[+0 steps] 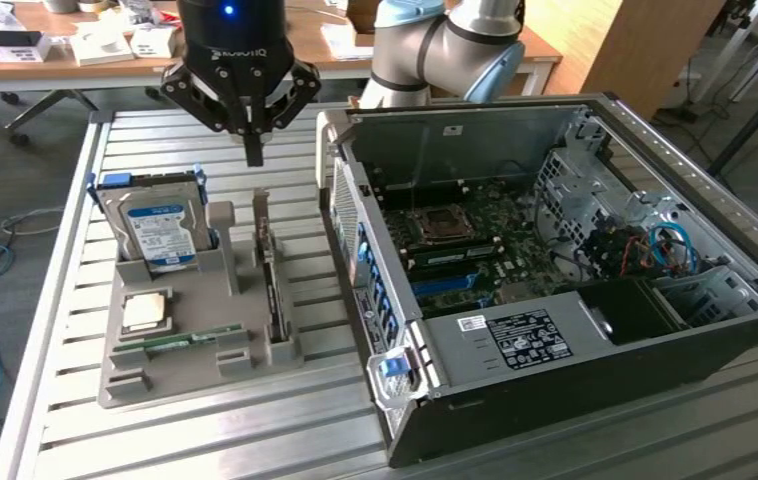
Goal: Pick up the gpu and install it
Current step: 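Reach for the gpu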
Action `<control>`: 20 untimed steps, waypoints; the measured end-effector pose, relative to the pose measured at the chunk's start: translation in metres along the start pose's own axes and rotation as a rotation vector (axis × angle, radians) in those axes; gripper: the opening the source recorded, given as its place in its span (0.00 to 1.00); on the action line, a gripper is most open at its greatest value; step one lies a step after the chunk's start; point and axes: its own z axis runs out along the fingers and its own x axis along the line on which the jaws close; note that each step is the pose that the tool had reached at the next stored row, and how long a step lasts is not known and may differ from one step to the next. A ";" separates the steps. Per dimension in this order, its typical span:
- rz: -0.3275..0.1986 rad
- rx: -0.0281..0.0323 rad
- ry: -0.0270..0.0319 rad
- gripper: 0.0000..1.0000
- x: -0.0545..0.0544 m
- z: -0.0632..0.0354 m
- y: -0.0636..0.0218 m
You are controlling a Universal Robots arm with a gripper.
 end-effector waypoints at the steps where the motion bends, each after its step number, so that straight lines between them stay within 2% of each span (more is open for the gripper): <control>1: 0.000 0.0000 0.0001 0.11 0.000 -0.0001 -0.0009; 20: 0.000 0.0000 0.0000 0.11 -0.001 -0.0008 -0.0178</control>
